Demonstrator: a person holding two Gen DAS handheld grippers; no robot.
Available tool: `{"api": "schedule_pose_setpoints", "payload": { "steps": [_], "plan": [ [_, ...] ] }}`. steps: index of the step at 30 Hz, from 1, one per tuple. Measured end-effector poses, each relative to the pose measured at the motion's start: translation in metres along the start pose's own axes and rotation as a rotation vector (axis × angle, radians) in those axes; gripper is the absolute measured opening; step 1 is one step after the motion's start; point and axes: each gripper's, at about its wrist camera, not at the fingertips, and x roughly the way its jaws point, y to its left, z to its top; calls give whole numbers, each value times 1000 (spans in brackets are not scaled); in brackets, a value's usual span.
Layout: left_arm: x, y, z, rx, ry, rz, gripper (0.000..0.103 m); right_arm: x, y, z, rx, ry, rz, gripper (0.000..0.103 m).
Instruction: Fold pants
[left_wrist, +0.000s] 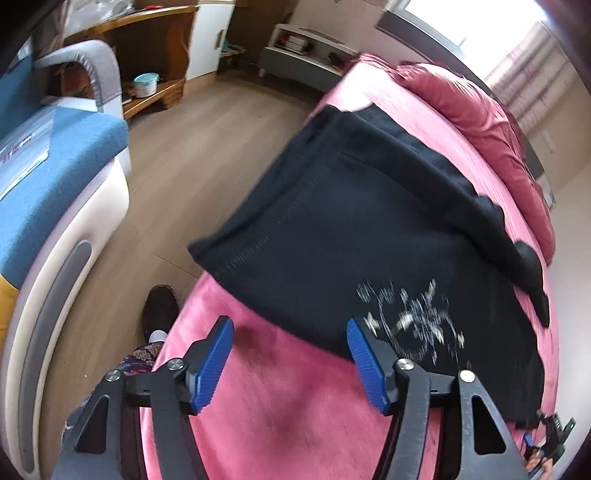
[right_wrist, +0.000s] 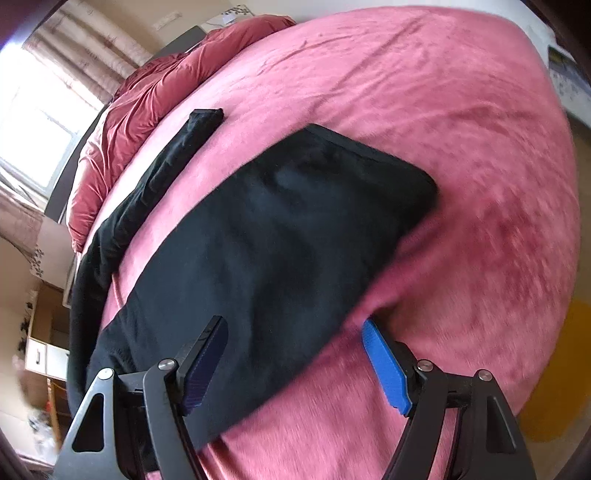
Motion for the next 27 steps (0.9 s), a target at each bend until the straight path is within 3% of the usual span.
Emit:
{"api": "schedule_pose_setpoints", "payload": {
  "steps": [3,5,7,10,18,27],
  "plan": [
    [9,4,15,-22,-4,28,61,7,5,4,-35,-3,-31,62],
    [15,5,21,-40,2,41,51,13,7,10,-49,-3,-49,55],
    [18,5,27,-41,1,44,29,15,9,15,-58,-2,-55,45],
    [9,-1,29,-16,-34,70,11,13,10,23,-70,5,-52,24],
    [-45,-10,29,17,-94,32,7,-21,14,43,-103,-51,-30,10],
    [-82,0,2,32,-76,14,7,-56,-7,48,-137,-64,-81,9]
  ]
}}
